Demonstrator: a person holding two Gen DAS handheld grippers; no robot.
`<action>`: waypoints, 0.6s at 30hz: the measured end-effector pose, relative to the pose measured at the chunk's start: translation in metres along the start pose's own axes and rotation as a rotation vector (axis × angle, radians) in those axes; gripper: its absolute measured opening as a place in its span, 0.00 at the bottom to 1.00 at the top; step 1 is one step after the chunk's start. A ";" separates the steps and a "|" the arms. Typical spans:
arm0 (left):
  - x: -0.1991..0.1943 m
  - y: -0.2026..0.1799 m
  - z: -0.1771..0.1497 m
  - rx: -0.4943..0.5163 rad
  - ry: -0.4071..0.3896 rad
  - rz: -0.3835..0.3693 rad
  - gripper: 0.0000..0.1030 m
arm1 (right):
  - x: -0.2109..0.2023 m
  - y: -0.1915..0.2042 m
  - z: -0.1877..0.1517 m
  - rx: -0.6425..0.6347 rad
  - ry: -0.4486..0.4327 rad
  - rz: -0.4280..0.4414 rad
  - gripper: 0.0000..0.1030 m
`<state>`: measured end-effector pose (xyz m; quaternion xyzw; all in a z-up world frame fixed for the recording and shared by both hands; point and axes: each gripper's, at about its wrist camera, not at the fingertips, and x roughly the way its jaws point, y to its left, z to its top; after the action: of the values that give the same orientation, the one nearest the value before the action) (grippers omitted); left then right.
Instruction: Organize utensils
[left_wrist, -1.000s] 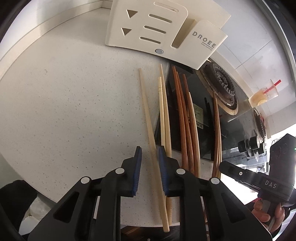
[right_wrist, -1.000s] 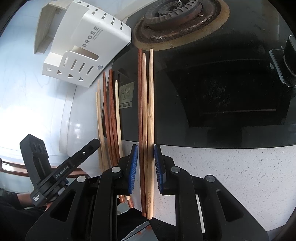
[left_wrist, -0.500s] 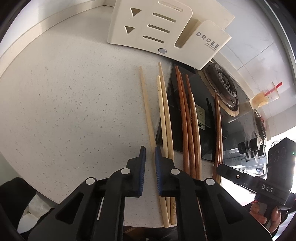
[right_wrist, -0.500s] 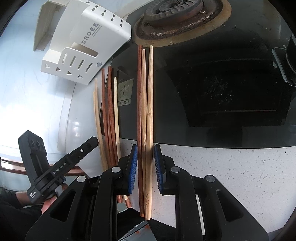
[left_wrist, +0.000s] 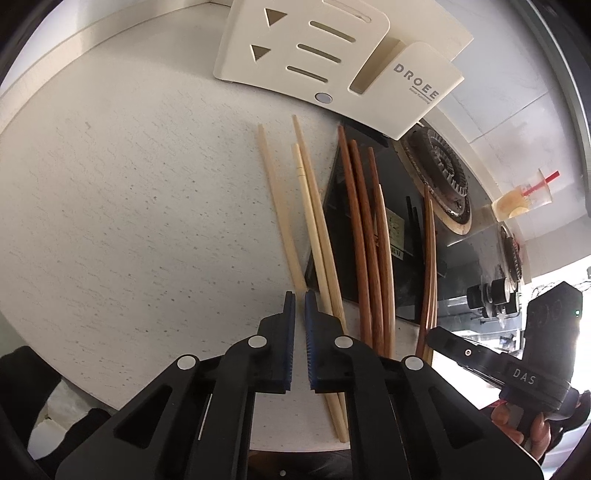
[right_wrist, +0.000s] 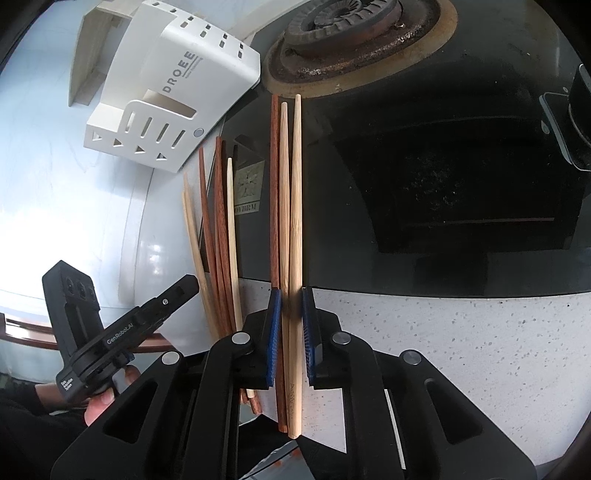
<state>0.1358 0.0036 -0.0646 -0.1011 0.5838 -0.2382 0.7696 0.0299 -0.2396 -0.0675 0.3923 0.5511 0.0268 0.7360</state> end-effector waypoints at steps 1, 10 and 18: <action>0.000 0.000 0.000 -0.001 0.000 -0.001 0.05 | 0.000 0.000 0.000 0.001 0.000 0.001 0.12; 0.002 0.000 -0.001 -0.021 0.010 -0.028 0.05 | 0.000 0.002 0.001 -0.001 -0.002 0.005 0.07; 0.002 0.001 0.000 -0.031 0.009 -0.037 0.05 | -0.001 0.001 0.002 0.004 0.004 0.012 0.07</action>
<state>0.1363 0.0032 -0.0672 -0.1227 0.5888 -0.2435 0.7609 0.0314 -0.2400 -0.0664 0.3971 0.5503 0.0307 0.7339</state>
